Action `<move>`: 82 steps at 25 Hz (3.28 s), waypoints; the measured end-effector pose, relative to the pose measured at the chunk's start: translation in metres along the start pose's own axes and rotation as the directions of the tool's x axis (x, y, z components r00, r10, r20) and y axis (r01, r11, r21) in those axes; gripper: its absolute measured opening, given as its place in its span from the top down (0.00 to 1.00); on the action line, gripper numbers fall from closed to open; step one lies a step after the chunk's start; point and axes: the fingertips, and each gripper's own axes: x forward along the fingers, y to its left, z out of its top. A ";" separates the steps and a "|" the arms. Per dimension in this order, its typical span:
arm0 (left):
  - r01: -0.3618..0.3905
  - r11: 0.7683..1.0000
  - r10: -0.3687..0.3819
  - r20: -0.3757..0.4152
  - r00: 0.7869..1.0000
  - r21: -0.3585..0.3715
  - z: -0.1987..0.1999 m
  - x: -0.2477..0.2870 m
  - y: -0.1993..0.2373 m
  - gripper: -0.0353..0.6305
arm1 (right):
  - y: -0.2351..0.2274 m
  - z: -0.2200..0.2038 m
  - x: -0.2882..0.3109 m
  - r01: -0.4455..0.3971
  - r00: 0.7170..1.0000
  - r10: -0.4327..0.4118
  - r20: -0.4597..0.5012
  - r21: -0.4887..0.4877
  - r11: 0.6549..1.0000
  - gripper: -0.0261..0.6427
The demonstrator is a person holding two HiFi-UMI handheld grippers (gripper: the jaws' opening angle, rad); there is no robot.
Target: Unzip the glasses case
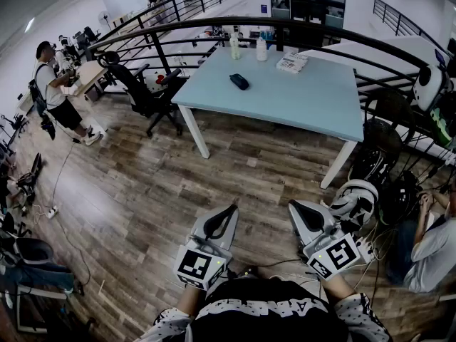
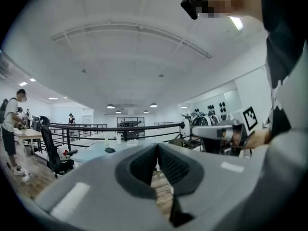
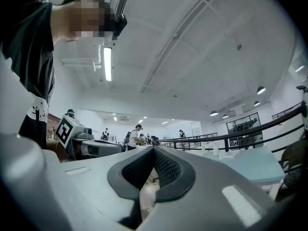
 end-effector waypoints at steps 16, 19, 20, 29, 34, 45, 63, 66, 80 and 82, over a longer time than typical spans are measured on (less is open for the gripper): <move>-0.048 0.999 0.047 0.018 0.999 0.014 0.003 0.023 0.003 0.95 | -0.030 -0.010 0.006 -0.019 1.000 0.018 0.018 0.043 0.999 0.96; -0.055 0.998 0.055 0.016 0.998 0.014 0.003 0.022 -0.003 0.95 | -0.033 -0.009 -0.002 -0.026 1.000 0.025 0.018 0.048 0.999 0.96; -0.056 0.998 0.056 0.017 0.998 0.018 0.004 0.022 -0.005 0.95 | -0.034 -0.009 -0.004 -0.026 1.000 0.026 0.018 0.048 0.999 0.96; -0.055 0.998 0.055 0.001 0.999 0.034 -0.004 0.027 -0.040 0.95 | -0.048 -0.017 -0.049 0.003 1.000 -0.005 0.024 0.061 0.998 0.96; -0.028 1.000 0.028 -0.013 1.000 0.012 -0.004 0.026 -0.058 0.95 | -0.051 -0.021 -0.072 0.039 0.999 -0.039 0.004 0.081 0.996 0.96; 0.004 1.000 -0.004 0.003 1.000 -0.020 -0.004 0.041 -0.063 0.95 | -0.061 -0.017 -0.087 0.085 0.996 -0.086 0.006 0.083 0.993 0.96; -0.034 0.999 0.035 0.043 0.998 -0.028 0.000 0.102 0.031 0.95 | -0.112 -0.021 0.019 0.046 0.999 -0.044 -0.026 0.067 0.997 0.96; -0.047 0.999 0.048 0.032 0.998 -0.023 -0.004 0.108 0.052 0.95 | -0.114 -0.025 0.040 0.038 0.999 -0.036 -0.034 0.071 0.997 0.96; -0.055 0.997 0.056 0.021 0.998 -0.045 -0.018 0.144 0.123 0.95 | -0.139 -0.038 0.118 0.047 0.997 -0.042 -0.062 0.071 0.996 0.96; -0.054 0.998 0.055 0.017 0.998 -0.045 -0.020 0.148 0.134 0.95 | -0.141 -0.039 0.130 0.050 0.997 -0.045 -0.065 0.070 0.996 0.96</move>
